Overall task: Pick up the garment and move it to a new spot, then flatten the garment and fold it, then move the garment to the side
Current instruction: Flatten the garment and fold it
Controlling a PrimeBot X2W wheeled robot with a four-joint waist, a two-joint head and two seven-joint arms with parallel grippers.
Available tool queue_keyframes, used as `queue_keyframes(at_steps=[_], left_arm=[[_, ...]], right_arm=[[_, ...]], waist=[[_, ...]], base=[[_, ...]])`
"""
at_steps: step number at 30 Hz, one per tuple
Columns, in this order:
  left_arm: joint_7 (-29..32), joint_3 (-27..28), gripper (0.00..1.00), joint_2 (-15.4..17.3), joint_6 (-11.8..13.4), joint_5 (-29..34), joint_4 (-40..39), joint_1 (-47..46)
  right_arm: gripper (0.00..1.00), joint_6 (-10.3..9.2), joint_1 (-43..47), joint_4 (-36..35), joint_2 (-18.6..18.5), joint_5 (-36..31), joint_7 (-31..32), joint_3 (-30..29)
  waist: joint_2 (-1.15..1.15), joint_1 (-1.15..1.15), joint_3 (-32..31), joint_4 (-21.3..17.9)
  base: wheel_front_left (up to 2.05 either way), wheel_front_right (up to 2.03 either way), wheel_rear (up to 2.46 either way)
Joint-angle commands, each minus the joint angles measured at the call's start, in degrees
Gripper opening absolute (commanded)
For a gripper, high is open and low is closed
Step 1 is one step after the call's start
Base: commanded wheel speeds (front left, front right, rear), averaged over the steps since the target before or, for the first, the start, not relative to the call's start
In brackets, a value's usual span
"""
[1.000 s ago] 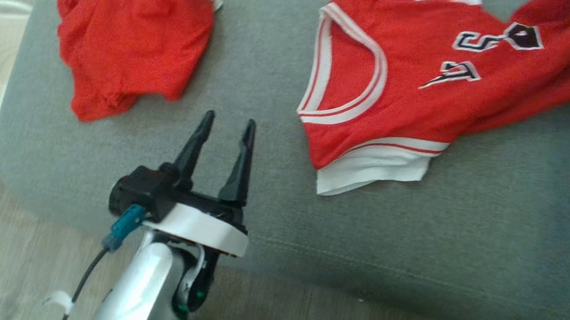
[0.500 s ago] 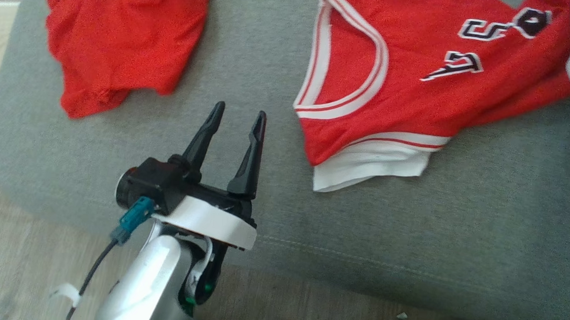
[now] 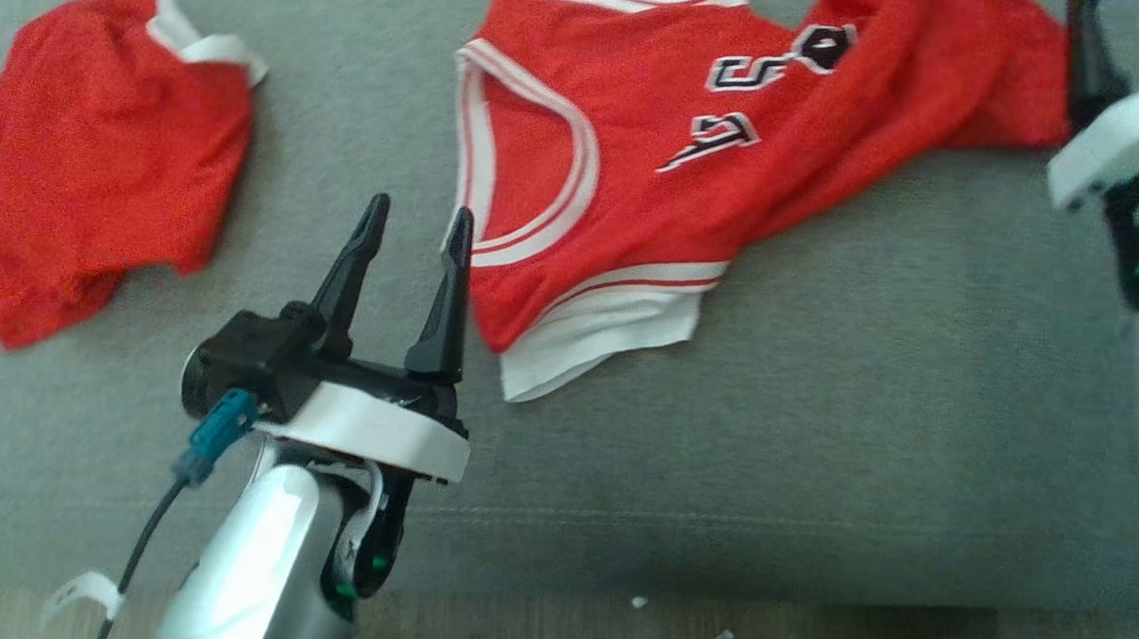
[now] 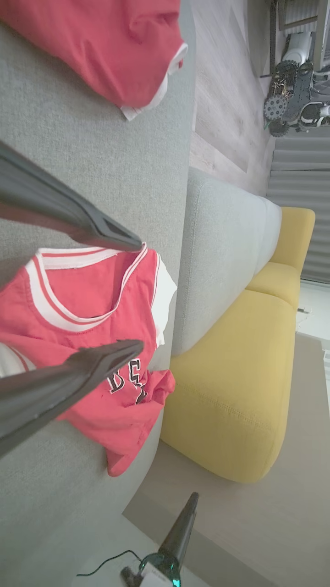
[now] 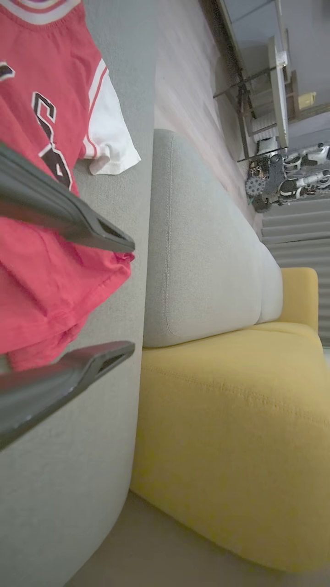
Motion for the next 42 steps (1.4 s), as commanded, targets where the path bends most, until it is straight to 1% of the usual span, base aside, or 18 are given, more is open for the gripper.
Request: queue_keyframes(at_steps=[1, 6, 10, 13, 18, 23, 29, 33, 37, 42], left_arm=[[-0.3, 2.1, 1.0, 0.4, 0.0, 0.1, -2.0, -0.4], [-0.3, 3.0, 1.0, 0.4, -0.3, 0.0, -1.7, 0.3], [-0.3, 3.5, 1.0, 0.4, -0.5, -0.1, -0.8, 0.9], [-0.3, 3.6, 1.0, 0.4, -0.7, 0.0, -0.2, 1.2], [-0.3, 4.3, 1.0, 0.4, -1.0, 0.3, 1.0, 1.2], [-0.3, 4.0, 1.0, 0.4, -1.3, 0.5, 1.4, 0.9], [-0.3, 3.4, 1.0, 0.4, -1.5, 0.6, 1.6, 0.5], [-0.3, 3.2, 1.0, 0.4, -1.8, 1.1, 1.8, 0.1], [-0.3, 2.1, 1.0, 0.4, -2.1, 1.6, 1.9, -1.1], [-0.3, 0.5, 1.0, 0.4, -2.2, 1.4, 1.5, -2.7]], right_arm=[[1.0, 0.35, 1.5, -3.2, 1.1, 0.7, -0.6, 0.2], [1.0, 0.35, 10.2, -12.1, 3.8, 0.2, -0.5, -1.9], [1.0, 0.35, 16.9, -19.4, 6.8, -0.5, 0.7, -4.9], [1.0, 0.35, 20.6, -24.0, 8.3, -1.6, 2.0, -6.4], [1.0, 0.35, 23.9, -29.8, 9.7, -3.1, 4.3, -8.4], [1.0, 0.35, 24.7, -32.9, 9.5, -3.9, 6.3, -9.3], [1.0, 0.35, 22.1, -34.0, 7.3, -4.2, 8.1, -8.0], [1.0, 0.35, 17.3, -32.9, 4.4, -4.8, 10.4, -5.7], [1.0, 0.35, 11.1, -28.5, 0.8, -2.7, 12.9, -3.0], [1.0, 0.35, 3.0, -20.2, -5.3, -1.6, 16.0, 0.2]], waist=[[0.0, 0.0, -1.7, -2.5], [0.0, 0.0, -2.4, -5.1], [0.0, 0.0, -2.8, -6.5], [0.0, 0.0, -2.8, -7.0], [0.0, 0.0, -2.7, -7.4], [0.0, 0.0, -2.2, -6.9], [0.0, 0.0, -0.8, -5.5], [0.0, 0.0, 1.1, -4.5], [0.0, 0.0, 3.2, -2.9], [0.0, 0.0, 6.1, -0.8]], base=[[0.0, 0.0, 0.0], [0.0, 0.0, 0.0], [0.0, 0.0, 0.0], [0.0, 0.0, 0.0], [0.0, 0.0, 0.0], [0.0, 0.0, 0.0], [0.0, 0.0, 0.0], [0.0, 0.0, 0.0], [0.0, 0.0, 0.0], [0.0, 0.0, 0.0]])
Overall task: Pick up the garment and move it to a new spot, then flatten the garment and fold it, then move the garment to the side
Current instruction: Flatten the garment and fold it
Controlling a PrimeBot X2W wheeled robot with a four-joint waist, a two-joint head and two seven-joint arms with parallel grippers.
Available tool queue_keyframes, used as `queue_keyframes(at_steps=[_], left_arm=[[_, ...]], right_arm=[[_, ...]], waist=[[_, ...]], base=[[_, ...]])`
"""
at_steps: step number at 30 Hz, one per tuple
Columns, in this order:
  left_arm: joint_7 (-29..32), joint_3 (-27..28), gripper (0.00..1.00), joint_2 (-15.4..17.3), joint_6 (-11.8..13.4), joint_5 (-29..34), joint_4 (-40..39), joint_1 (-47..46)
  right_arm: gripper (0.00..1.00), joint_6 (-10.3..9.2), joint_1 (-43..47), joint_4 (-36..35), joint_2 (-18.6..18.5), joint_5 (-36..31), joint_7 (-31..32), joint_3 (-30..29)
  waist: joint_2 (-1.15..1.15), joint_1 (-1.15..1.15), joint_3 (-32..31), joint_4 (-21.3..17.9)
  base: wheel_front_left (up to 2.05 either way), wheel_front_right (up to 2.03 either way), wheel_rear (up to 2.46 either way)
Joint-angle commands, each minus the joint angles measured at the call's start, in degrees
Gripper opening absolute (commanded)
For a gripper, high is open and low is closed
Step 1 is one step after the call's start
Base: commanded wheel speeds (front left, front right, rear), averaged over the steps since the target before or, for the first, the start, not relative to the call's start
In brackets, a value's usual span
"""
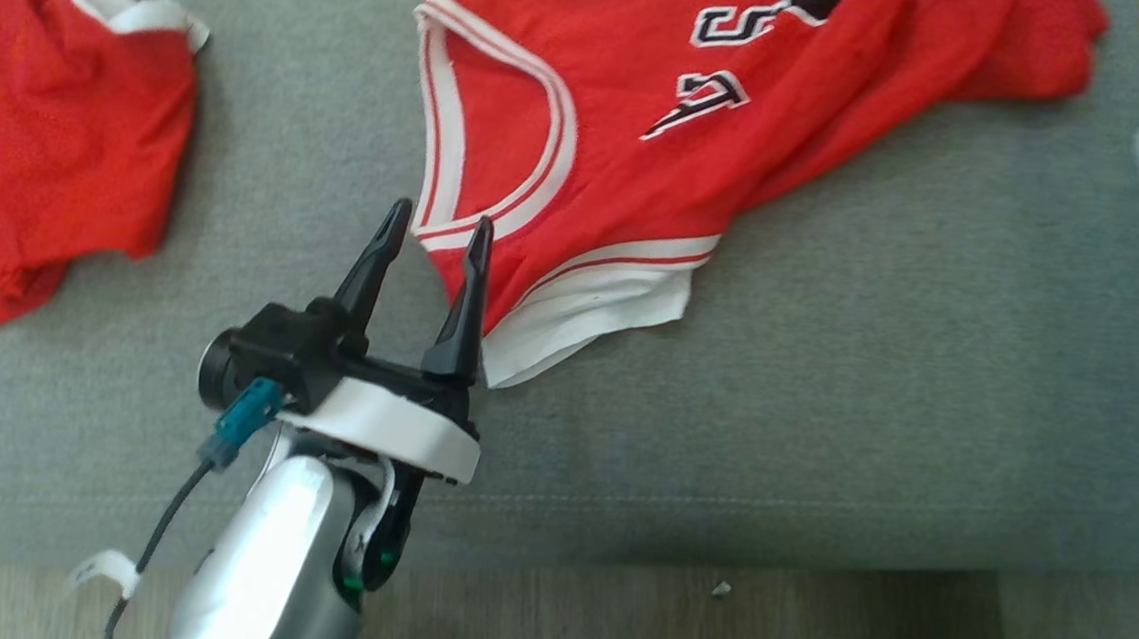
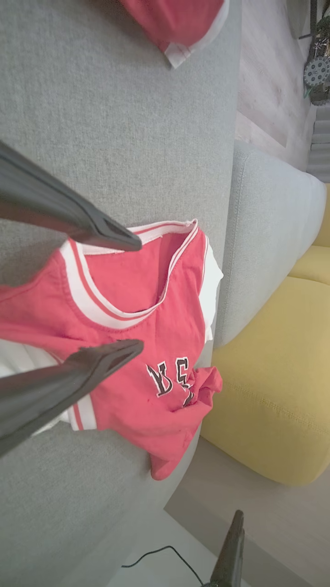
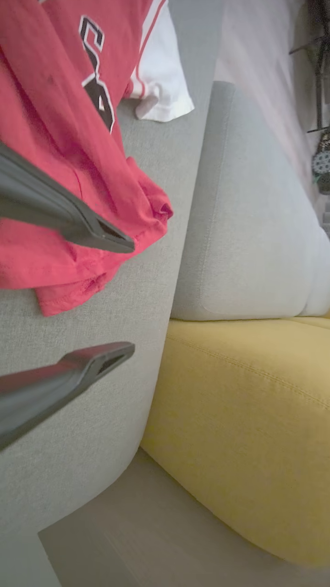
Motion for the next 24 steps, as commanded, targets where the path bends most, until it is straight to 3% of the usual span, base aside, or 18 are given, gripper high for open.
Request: queue_keyframes(at_steps=[1, 12, 24], left_arm=[[-0.3, 1.2, 1.0, 0.4, -0.3, 0.3, -2.0, -1.7], [-0.3, -0.9, 1.0, 0.4, -0.1, -0.8, -2.0, -5.0], [-0.3, -2.0, 1.0, 0.4, 0.3, -1.1, -1.7, -7.0]], right_arm=[[1.0, 0.35, -2.3, -0.2, -1.5, 0.5, 0.5, 1.7], [1.0, 0.35, -13.2, 12.2, -8.5, 8.1, 2.8, 12.1], [1.0, 0.35, -18.1, 19.3, -8.8, 12.6, 1.2, 18.2]], waist=[[0.0, 0.0, 1.9, 1.5], [0.0, 0.0, 7.4, 4.8], [0.0, 0.0, 9.5, 5.2]], base=[[0.0, 0.0, 0.0], [0.0, 0.0, 0.0], [0.0, 0.0, 0.0]])
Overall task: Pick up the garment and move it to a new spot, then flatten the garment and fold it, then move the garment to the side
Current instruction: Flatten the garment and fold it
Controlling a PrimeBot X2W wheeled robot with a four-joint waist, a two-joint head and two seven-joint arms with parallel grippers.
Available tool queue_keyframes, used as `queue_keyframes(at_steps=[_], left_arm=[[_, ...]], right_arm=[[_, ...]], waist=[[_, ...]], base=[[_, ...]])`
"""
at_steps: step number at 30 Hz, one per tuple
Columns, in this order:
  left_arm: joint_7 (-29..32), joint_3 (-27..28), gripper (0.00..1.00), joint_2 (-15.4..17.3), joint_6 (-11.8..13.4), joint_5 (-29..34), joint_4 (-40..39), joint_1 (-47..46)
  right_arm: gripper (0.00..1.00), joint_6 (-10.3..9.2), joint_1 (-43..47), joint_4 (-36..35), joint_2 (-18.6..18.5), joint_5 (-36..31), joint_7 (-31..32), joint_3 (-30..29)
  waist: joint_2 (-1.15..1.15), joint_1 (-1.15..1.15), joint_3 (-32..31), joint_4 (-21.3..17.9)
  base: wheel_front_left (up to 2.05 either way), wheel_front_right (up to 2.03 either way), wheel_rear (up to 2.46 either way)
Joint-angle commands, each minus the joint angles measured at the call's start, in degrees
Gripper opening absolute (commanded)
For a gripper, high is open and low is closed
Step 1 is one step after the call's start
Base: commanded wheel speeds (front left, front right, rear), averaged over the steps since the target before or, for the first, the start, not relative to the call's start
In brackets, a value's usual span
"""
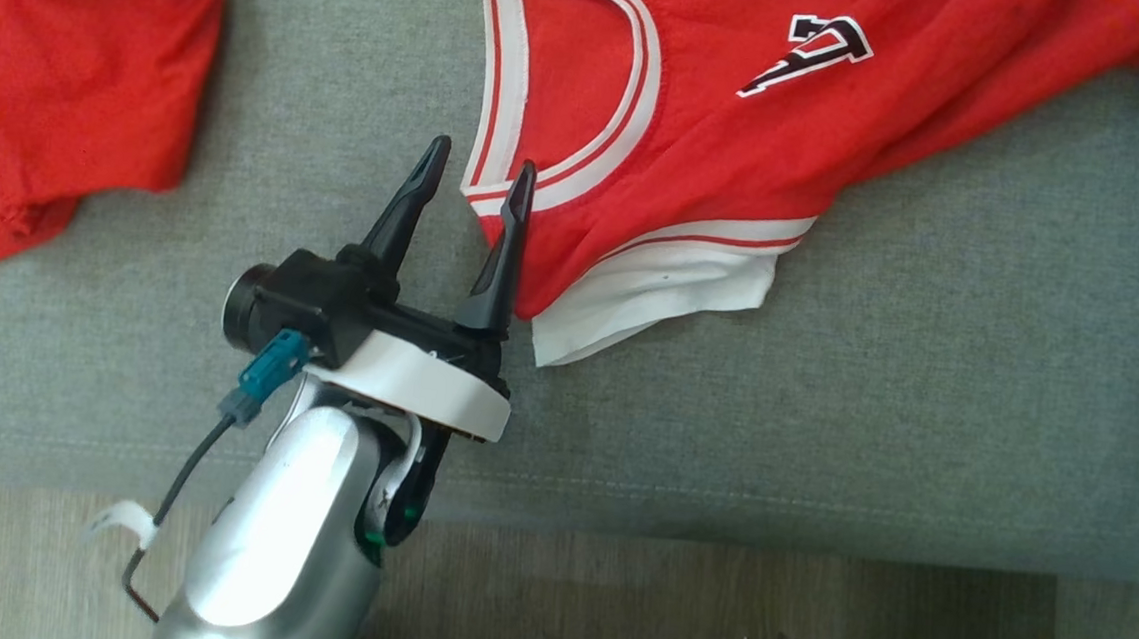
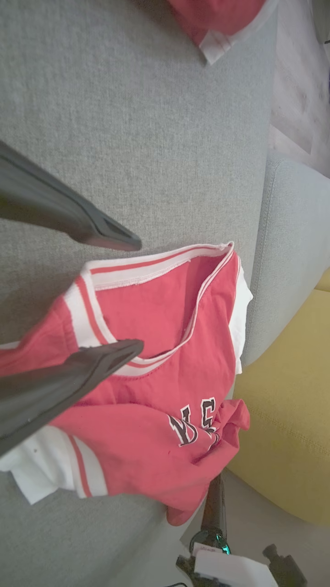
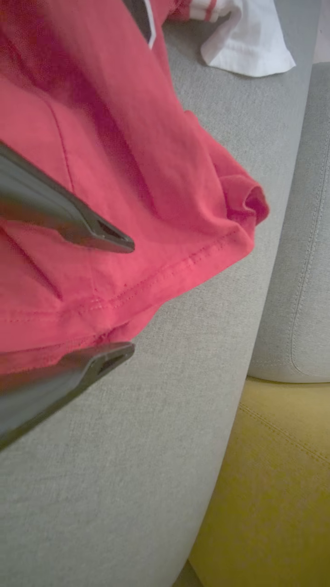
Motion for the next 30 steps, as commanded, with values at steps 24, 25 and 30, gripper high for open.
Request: queue_keyframes(at_steps=[24, 25, 30], left_arm=[[-0.3, 1.2, 1.0, 0.5, 0.2, -0.6, -1.8, -1.5], [-0.3, 1.2, 1.0, 0.5, 0.3, -0.6, -1.8, -1.5], [-0.3, 1.2, 1.0, 0.5, 0.4, -0.5, -1.6, -1.4]], right_arm=[[1.0, 0.35, -6.6, 7.2, -1.1, 3.8, -2.2, 7.6], [1.0, 0.35, -6.7, 7.6, -1.0, 3.8, -2.3, 7.7], [1.0, 0.35, -7.0, 9.8, -0.2, 4.0, -2.6, 8.1]], waist=[[0.0, 0.0, 1.1, 1.0], [0.0, 0.0, 1.0, 1.0], [0.0, 0.0, 0.6, 0.9]], base=[[0.0, 0.0, 0.0], [0.0, 0.0, 0.0], [0.0, 0.0, 0.0]])
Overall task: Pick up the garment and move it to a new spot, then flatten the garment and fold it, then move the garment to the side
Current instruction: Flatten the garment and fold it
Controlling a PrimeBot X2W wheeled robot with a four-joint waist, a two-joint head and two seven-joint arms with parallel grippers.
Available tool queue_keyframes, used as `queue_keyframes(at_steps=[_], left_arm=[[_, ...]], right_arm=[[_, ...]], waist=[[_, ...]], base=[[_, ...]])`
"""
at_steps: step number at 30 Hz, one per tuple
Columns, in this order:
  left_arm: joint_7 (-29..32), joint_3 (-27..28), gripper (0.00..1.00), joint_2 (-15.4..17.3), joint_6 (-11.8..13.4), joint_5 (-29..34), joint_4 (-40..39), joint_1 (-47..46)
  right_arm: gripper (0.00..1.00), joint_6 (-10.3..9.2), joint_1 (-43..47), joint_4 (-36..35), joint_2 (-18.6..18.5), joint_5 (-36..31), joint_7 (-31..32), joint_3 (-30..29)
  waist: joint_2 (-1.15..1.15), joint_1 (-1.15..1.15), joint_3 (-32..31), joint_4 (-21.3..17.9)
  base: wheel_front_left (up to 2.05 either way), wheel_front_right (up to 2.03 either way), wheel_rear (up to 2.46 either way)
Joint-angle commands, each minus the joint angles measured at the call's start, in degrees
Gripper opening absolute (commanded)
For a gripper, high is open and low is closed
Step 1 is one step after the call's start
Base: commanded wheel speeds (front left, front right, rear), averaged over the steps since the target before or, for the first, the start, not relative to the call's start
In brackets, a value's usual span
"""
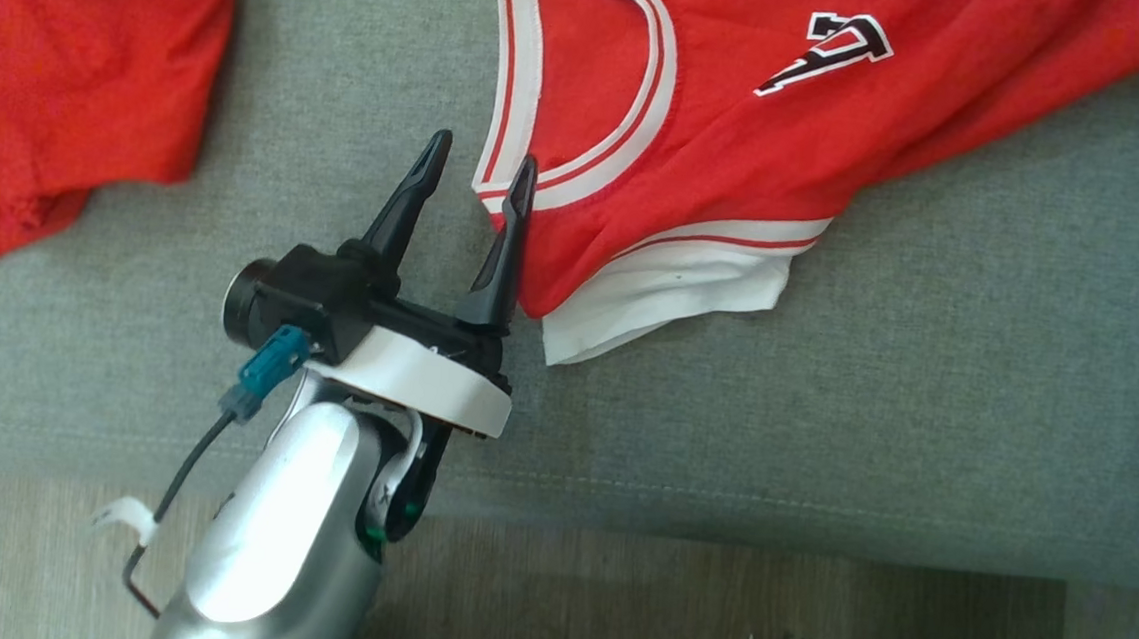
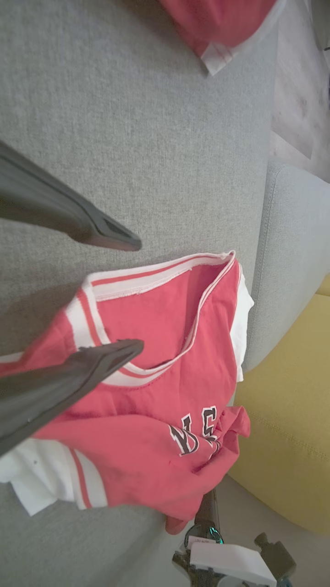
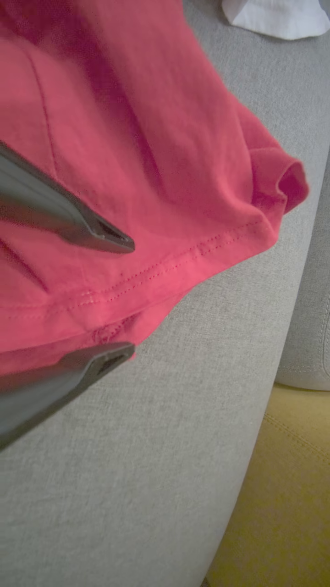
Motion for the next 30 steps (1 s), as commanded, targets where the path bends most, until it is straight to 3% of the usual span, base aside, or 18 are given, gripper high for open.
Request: queue_keyframes(at_steps=[1, 5, 6, 8, 9, 19, 30], left_arm=[[-0.3, 1.3, 1.0, 0.5, 0.3, -0.5, -1.7, -1.0], [-0.3, 1.4, 1.0, 0.5, 0.3, -0.4, -1.7, -1.0], [-0.3, 1.4, 1.0, 0.5, 0.3, -0.4, -1.7, -1.0], [-0.3, 1.5, 1.0, 0.5, 0.3, -0.4, -1.6, -0.9], [-0.3, 1.5, 1.0, 0.5, 0.2, -0.3, -1.6, -0.9], [-0.3, 1.7, 1.0, 0.5, 0.3, -0.3, -1.5, -0.9], [-0.3, 2.0, 1.0, 0.5, 0.2, -0.3, -0.6, 0.4]], right_arm=[[1.0, 0.35, -1.0, -0.8, 0.0, 0.8, -0.6, 0.4], [0.98, 0.35, -1.2, 0.1, 0.6, 2.0, -0.2, 0.7], [0.8, 0.35, -1.1, 0.2, 0.8, 2.5, 0.1, 0.7], [0.15, 0.35, -1.1, 0.3, 1.2, 3.6, 0.8, 0.9], [0.0, 0.35, -1.0, 0.3, 1.2, 4.0, 1.0, 1.1], [0.0, 0.35, -0.9, -0.9, 0.7, 7.1, 0.6, 3.3], [0.0, 0.35, -0.5, -1.4, -0.4, 7.4, -7.7, 3.3]], waist=[[0.0, 0.0, -0.1, -0.1], [0.0, 0.0, -0.3, -0.2], [0.0, 0.0, -0.3, -0.2], [0.0, 0.0, -0.4, -0.3], [0.0, 0.0, -0.4, -0.3], [0.0, 0.0, -1.1, -0.6], [0.0, 0.0, -4.4, -2.1]], base=[[0.0, 0.0, 0.0], [0.0, 0.0, 0.0], [0.0, 0.0, 0.0], [0.0, 0.0, 0.0], [0.0, 0.0, 0.0], [0.0, 0.0, 0.0], [0.0, 0.0, 0.0]])
